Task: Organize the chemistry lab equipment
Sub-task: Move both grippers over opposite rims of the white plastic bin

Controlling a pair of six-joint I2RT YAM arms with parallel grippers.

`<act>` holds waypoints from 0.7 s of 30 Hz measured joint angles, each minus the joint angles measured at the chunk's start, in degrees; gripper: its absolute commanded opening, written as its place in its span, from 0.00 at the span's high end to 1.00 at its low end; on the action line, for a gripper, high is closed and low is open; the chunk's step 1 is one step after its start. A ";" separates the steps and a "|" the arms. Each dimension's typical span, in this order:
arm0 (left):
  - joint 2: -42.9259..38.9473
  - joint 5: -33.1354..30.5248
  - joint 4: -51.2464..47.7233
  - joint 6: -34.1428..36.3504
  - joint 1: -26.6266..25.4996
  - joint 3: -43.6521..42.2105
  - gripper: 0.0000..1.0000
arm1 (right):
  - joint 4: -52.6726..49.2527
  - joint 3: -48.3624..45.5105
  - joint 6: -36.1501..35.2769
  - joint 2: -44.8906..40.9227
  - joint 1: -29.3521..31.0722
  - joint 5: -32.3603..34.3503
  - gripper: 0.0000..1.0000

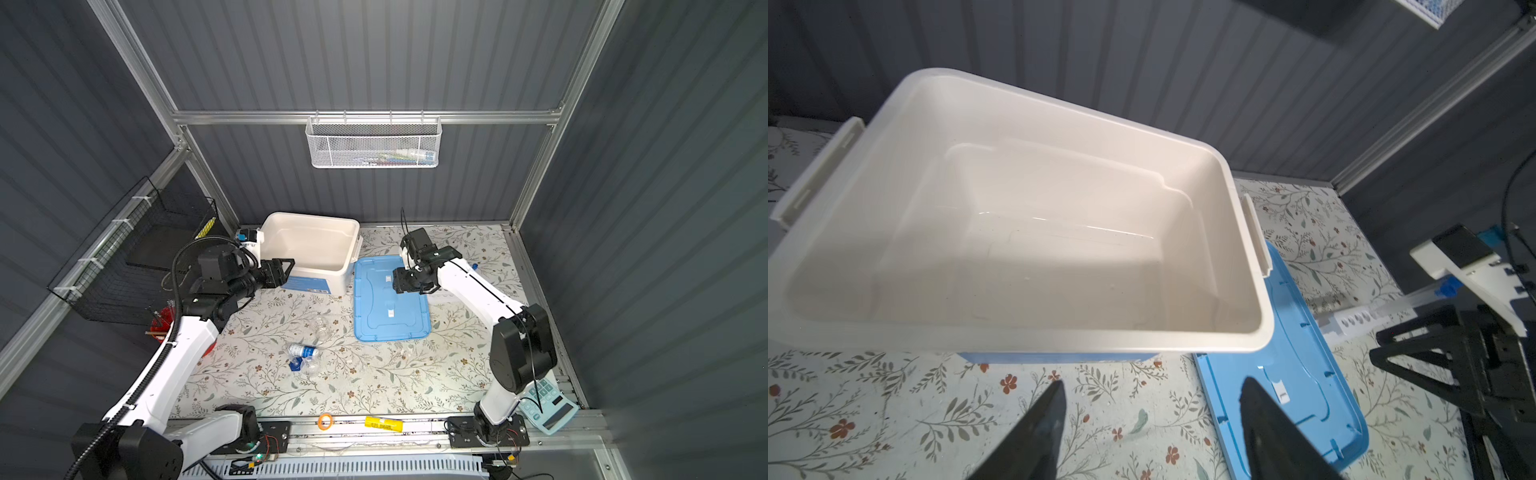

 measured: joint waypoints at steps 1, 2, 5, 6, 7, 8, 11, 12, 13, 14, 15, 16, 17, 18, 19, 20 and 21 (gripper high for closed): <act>0.52 0.00 -0.52 -0.26 0.55 0.57 0.33 | 0.33 1.36 0.76 0.48 0.07 -0.33 0.32; 1.42 0.02 -1.38 -0.59 1.38 1.60 0.33 | 0.83 3.34 1.46 1.09 0.28 -0.61 0.31; 4.39 0.02 -2.97 -1.53 3.50 4.57 0.33 | 1.49 10.03 3.06 3.87 1.77 -1.07 0.31; 5.35 0.04 -3.48 -1.79 4.20 5.44 0.33 | 1.66 12.66 3.76 5.20 2.60 -1.16 0.31; 6.16 0.07 -3.87 -2.01 4.90 6.16 0.33 | 1.79 14.64 4.13 6.34 3.30 -1.20 0.31; 7.04 0.22 -4.24 -2.32 5.55 6.82 0.33 | 2.10 16.81 4.85 7.74 4.15 -1.29 0.32; 9.27 0.50 -5.42 -2.97 7.32 8.24 0.33 | 2.54 21.22 6.67 11.34 6.23 -1.20 0.31; 9.94 0.63 -5.75 -2.99 7.76 8.61 0.33 | 2.71 22.21 7.41 12.52 6.84 -1.09 0.31; 10.58 0.66 -6.01 -3.13 8.07 8.85 0.33 | 2.62 22.91 7.89 13.27 7.21 -0.94 0.31; 11.21 0.66 -6.19 -3.19 8.44 9.05 0.33 | 2.47 23.93 8.68 14.40 7.63 -0.68 0.31; 11.74 0.68 -6.43 -3.19 8.72 9.27 0.33 | 2.21 25.24 9.42 15.76 7.91 -0.26 0.31; 12.17 0.72 -6.60 -3.19 8.98 9.42 0.33 | 2.03 26.40 10.08 16.79 8.09 0.15 0.31; 12.57 0.72 -6.95 -3.21 9.14 9.64 0.33 | 1.81 27.89 10.75 17.97 8.24 0.66 0.31; 12.81 0.85 -7.13 -3.19 9.35 9.77 0.33 | 1.68 28.92 11.28 18.82 8.33 1.05 0.32; 13.00 0.92 -7.28 -3.19 9.57 9.92 0.33 | 1.33 30.49 11.93 19.89 8.52 1.75 0.33; 13.11 0.96 -7.41 -3.19 9.79 10.08 0.34 | 1.03 32.09 12.55 21.16 8.66 2.34 0.34; 13.25 1.03 -7.48 -3.19 9.94 10.27 0.34 | 0.68 33.68 13.07 22.25 8.79 2.93 0.35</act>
